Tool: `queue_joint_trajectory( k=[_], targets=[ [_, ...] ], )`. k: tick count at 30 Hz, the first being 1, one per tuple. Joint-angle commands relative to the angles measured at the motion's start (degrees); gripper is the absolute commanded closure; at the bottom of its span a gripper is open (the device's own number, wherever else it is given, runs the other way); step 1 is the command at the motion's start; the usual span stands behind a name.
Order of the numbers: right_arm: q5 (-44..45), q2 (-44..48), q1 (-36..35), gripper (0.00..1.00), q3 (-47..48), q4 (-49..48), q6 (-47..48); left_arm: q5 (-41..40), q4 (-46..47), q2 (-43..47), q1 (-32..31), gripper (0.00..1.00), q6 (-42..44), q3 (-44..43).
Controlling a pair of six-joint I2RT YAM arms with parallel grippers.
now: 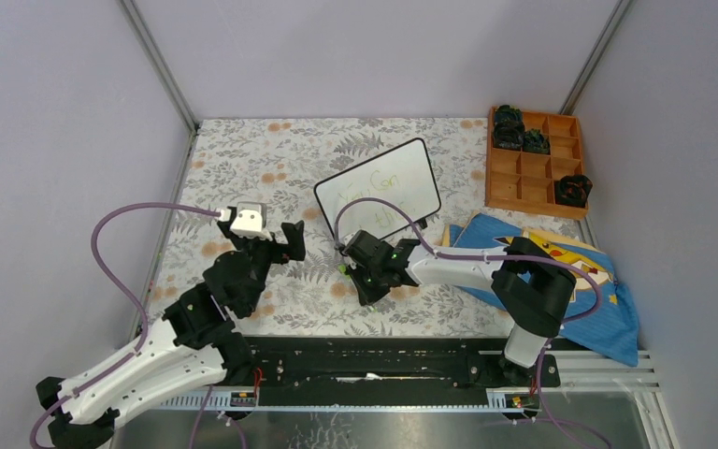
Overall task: Write a sentence on the whiteboard
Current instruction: Place the whiteboard marker at the center of the board.
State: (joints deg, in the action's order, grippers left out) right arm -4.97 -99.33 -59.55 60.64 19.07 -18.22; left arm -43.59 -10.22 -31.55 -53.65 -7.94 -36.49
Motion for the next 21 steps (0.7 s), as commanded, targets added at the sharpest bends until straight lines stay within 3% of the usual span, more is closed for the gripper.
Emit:
queue_joint_trajectory(
  k=[1, 21],
  targets=[
    [1.77, -0.68, -0.45, 1.0, 1.18, 1.2, 1.72, -1.01, 0.38, -0.66, -0.38, 0.01, 0.32, -0.2],
    [4.0, -1.26, -0.41, 0.86, -1.39, 0.09, 2.13, -0.71, -0.17, -2.24, -0.32, 0.01, 0.25, -0.47]
  ],
)
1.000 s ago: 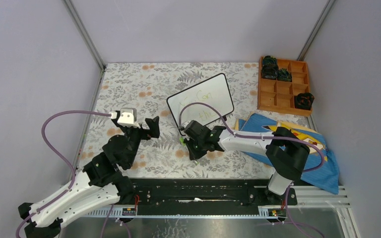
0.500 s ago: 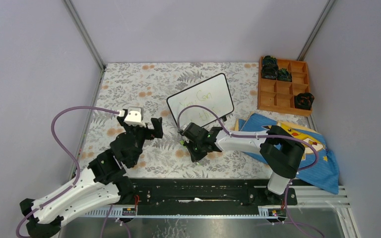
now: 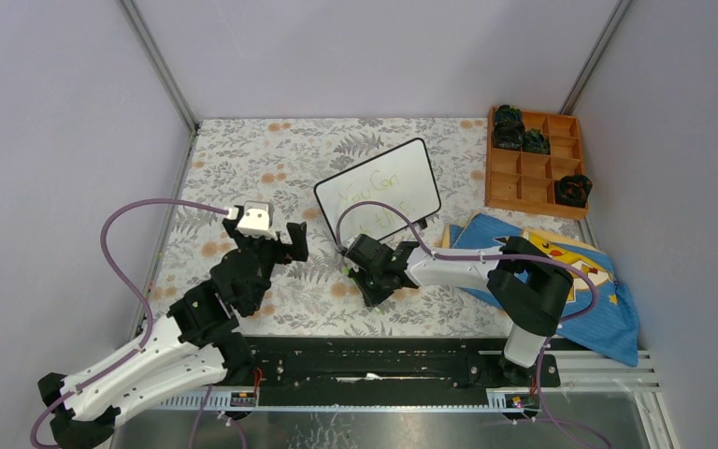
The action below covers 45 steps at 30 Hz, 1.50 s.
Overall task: Write a sentence on the whiteboard
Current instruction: Place the whiteboard marker at the center of the board.
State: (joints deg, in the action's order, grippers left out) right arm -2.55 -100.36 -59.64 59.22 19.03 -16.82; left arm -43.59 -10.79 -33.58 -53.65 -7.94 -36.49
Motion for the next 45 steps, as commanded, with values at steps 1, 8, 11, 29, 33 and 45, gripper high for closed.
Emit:
queue_joint_trajectory(
  k=[1, 8, 11, 29, 33, 45],
  targets=[
    [1.59, -0.27, -0.38, 0.85, -0.05, 0.14, 0.73, -0.7, 0.41, -0.17, -0.32, 0.01, 0.24, -0.48],
    [2.19, -0.12, -0.34, 0.81, -0.72, 0.04, 0.81, -0.7, 0.41, -0.25, -0.33, 0.01, 0.21, -0.5],
    [2.27, 0.11, -0.39, 0.8, -1.07, 0.04, 0.83, -0.7, 0.35, -0.34, -0.33, 0.01, 0.21, -0.44],
    [3.65, 1.12, -0.39, 0.75, -2.24, -0.02, 0.47, -0.43, 0.15, -0.83, -0.32, 0.01, -0.14, -0.51],
    [3.64, 1.17, -0.37, 0.74, -2.53, -0.29, 0.41, -0.35, 0.15, -0.97, -0.33, 0.01, -0.14, -0.52],
    [4.69, 1.09, -0.39, 0.75, -2.81, -0.71, 0.56, -0.2, -0.02, -1.15, -0.33, 0.01, -0.21, -0.65]
  ],
)
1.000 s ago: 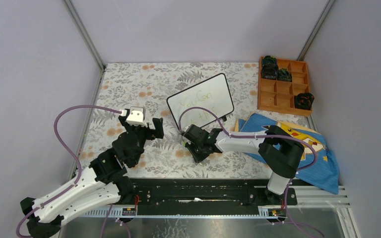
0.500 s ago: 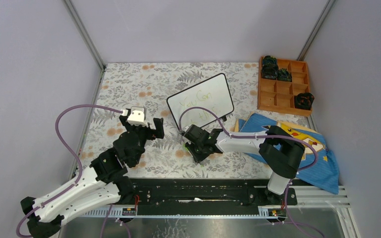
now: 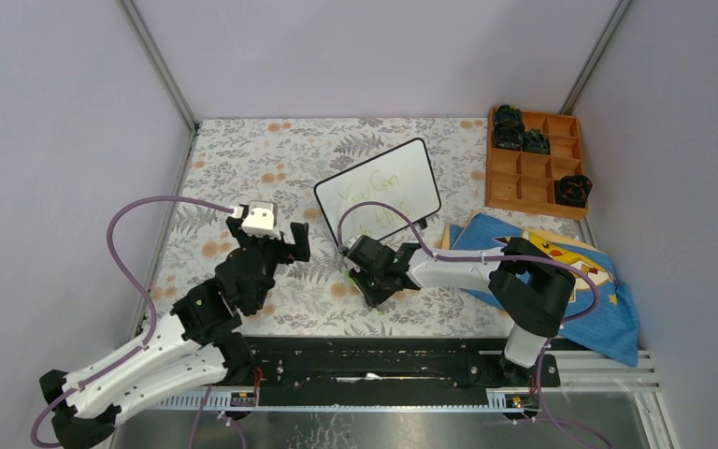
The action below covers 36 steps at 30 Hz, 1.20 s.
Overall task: Write a sentence on the whiteboard
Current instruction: Place the whiteboard marker at the center of the board.
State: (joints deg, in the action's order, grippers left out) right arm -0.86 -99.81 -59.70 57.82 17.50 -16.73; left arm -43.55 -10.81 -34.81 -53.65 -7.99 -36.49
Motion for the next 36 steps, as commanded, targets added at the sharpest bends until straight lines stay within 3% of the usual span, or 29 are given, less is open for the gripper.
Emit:
queue_joint_trajectory(
  k=[1, 36],
  targets=[
    [3.05, 0.5, -0.33, 0.75, -1.48, 0.67, 0.43, -0.22, 0.0, 0.08, -0.33, 0.01, -0.18, -0.65],
    [3.51, 1.12, -0.31, 0.7, -3.44, -2.3, -0.61, 0.48, -0.18, -0.95, -0.34, 0.01, -0.54, -0.67]
  ],
)
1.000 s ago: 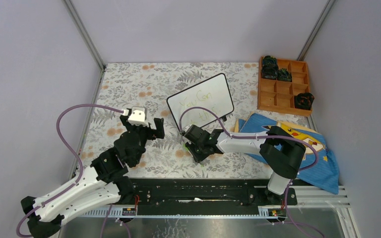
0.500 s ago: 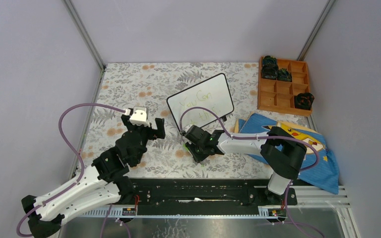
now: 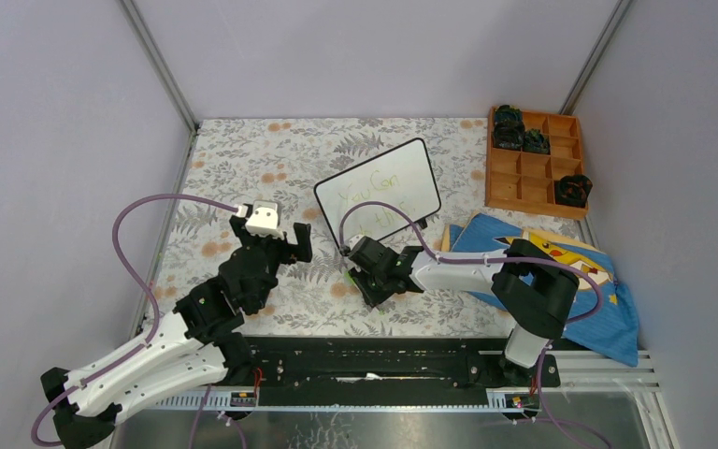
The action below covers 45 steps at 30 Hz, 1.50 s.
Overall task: Write a sentence on the whiteboard
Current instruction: Place the whiteboard marker at the center of the board, then reset both arms
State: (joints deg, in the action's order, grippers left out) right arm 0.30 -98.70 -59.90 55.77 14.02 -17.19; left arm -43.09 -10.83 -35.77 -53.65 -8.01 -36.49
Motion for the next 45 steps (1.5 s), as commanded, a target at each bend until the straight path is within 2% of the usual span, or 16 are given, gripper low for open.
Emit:
queue_joint_trajectory(
  k=[1, 9, 14, 18, 22, 27, 29, 32, 34, 41, 43, 45],
  targets=[
    [2.38, 0.07, -0.13, 0.7, -1.37, 1.26, -0.06, 0.02, -0.16, 0.09, -0.37, 0.01, -0.51, -0.76],
    [1.22, 5.99, -0.11, 0.67, -2.21, 0.15, 0.96, 0.39, -0.16, 0.26, -0.32, 0.01, -0.59, -0.69],
    [1.44, 11.59, -0.1, 0.57, -2.09, -0.28, 1.8, 0.32, -0.16, 0.31, -0.32, 0.01, -0.65, -0.8],
    [3.27, 17.66, -0.13, 0.54, -1.98, -0.89, 2.86, 0.21, -0.07, 0.53, -0.32, 0.01, -0.94, -0.63],
    [8.9, 26.16, -0.12, 0.55, -2.47, -2.08, 4.0, -0.05, 0.09, 0.43, -0.33, 0.01, -1.13, -0.65],
    [26.07, 38.69, -0.13, 0.53, -7.49, -8.12, 2.15, -0.06, 0.45, 0.26, -0.32, 0.01, -1.26, -0.65],
    [32.81, 43.0, -0.11, 0.44, -10.45, -12.11, 1.09, 0.0, 0.61, 0.32, -0.32, 0.01, -1.37, -0.63],
    [40.04, 47.46, -0.01, 0.17, -13.85, -16.8, -3.01, -0.56, 1.59, 0.39, -0.36, 0.01, -2.07, -0.36],
    [42.64, 48.45, -0.04, 0.03, -14.44, -16.62, -5.58, -1.51, 2.53, 0.33, -0.32, 0.01, -3.06, -0.21],
    [45.35, 47.84, -0.04, 0.0, -12.38, -8.67, -13.74, -8.45, 7.67, -0.85, -0.32, 0.01, -11.18, 1.56],
    [45.95, 48.92, -0.04, 0.0, -13.03, -9.94, -13.63, -11.65, 6.4, -1.6, -0.32, 0.01, -17.38, 0.89],
    [44.99, 50.24, -0.03, 0.0, -13.45, -11.68, -12.11, -15.24, 2.18, -2.13, -0.32, 0.01, -28.45, -0.58]
  ],
)
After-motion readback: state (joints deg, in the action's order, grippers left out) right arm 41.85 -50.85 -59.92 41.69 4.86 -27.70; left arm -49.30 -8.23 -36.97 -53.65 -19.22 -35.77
